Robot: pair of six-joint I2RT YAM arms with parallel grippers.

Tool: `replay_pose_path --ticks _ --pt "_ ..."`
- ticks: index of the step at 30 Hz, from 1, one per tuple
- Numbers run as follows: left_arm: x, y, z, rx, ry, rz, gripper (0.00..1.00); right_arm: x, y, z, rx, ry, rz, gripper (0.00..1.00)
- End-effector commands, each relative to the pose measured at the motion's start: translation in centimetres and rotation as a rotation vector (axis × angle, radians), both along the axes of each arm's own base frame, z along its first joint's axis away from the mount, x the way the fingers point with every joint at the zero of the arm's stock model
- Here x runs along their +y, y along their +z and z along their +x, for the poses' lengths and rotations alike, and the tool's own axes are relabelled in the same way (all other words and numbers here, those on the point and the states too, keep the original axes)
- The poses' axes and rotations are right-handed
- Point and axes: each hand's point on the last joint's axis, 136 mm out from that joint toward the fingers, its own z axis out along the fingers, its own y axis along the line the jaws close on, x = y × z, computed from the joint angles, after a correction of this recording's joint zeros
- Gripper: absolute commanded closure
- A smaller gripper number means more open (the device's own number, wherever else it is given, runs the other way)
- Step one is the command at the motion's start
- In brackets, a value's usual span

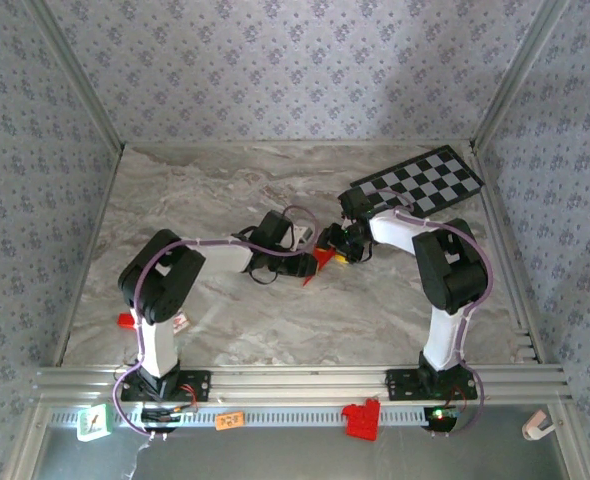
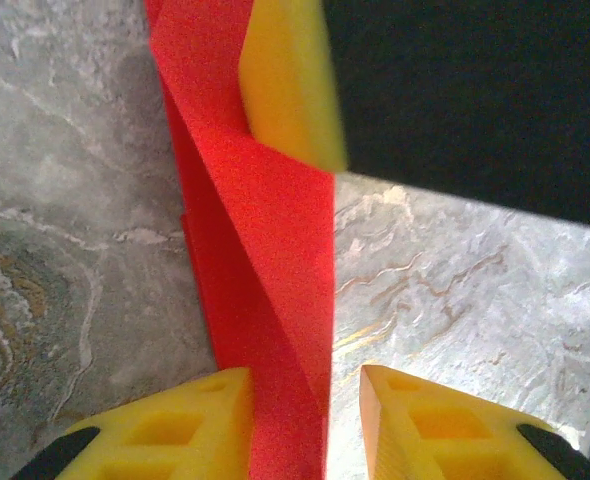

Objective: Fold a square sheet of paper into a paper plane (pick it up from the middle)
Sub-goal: Fold the wing for the fifth time at the center of the table.

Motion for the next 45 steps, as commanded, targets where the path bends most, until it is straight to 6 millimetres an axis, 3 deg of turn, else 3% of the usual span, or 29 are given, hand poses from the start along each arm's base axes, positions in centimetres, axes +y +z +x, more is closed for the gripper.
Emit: replay_pose_path --ticks 1,17,27,45 --pt "0.0 2.3 0.9 -0.039 0.032 -0.055 0.66 -3.5 -6.8 -4.3 0.186 -0.027 -0.173 0.42" --pt "-0.8 0.0 0.4 0.031 0.005 -0.059 0.67 -3.4 -6.7 -4.2 0.187 -0.026 -0.171 0.43" --pt "-0.7 -1.1 0.2 0.042 -0.006 -0.041 0.73 -3.6 -7.0 -4.4 0.194 -0.026 -0.18 0.44" --pt "-0.5 -1.7 -0.2 0.067 -0.025 -0.017 0.8 -4.5 -7.4 -4.8 0.203 -0.03 -0.218 0.48"
